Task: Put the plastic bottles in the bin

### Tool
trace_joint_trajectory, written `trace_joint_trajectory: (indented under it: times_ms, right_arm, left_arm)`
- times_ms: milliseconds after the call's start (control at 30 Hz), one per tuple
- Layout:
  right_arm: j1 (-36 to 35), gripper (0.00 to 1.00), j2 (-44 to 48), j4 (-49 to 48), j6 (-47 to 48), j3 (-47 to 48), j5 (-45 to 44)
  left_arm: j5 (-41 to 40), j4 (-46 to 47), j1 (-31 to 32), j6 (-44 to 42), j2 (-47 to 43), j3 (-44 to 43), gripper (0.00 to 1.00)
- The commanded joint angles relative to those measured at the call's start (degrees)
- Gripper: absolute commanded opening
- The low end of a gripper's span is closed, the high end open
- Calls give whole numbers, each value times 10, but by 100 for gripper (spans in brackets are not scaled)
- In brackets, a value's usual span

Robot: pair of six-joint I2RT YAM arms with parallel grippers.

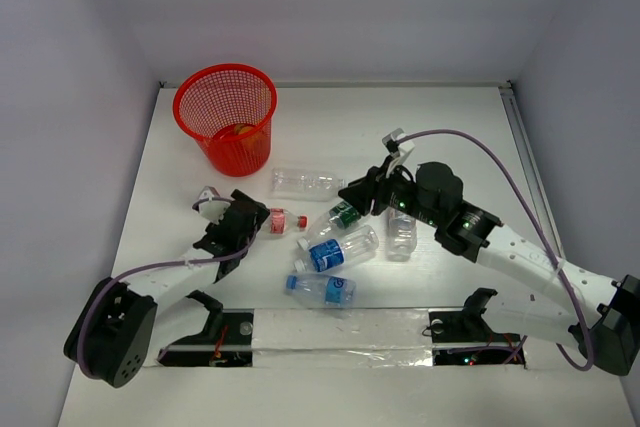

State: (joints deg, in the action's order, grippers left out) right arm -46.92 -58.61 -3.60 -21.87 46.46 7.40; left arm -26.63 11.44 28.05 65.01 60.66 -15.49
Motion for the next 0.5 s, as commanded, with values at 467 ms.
trace_joint_trajectory:
  times_ms: [467]
  right_arm:
    - [-2,46,-19,-68,5,-17,14]
  left_arm:
    - [-111,3,2,-14,-107,-31,49]
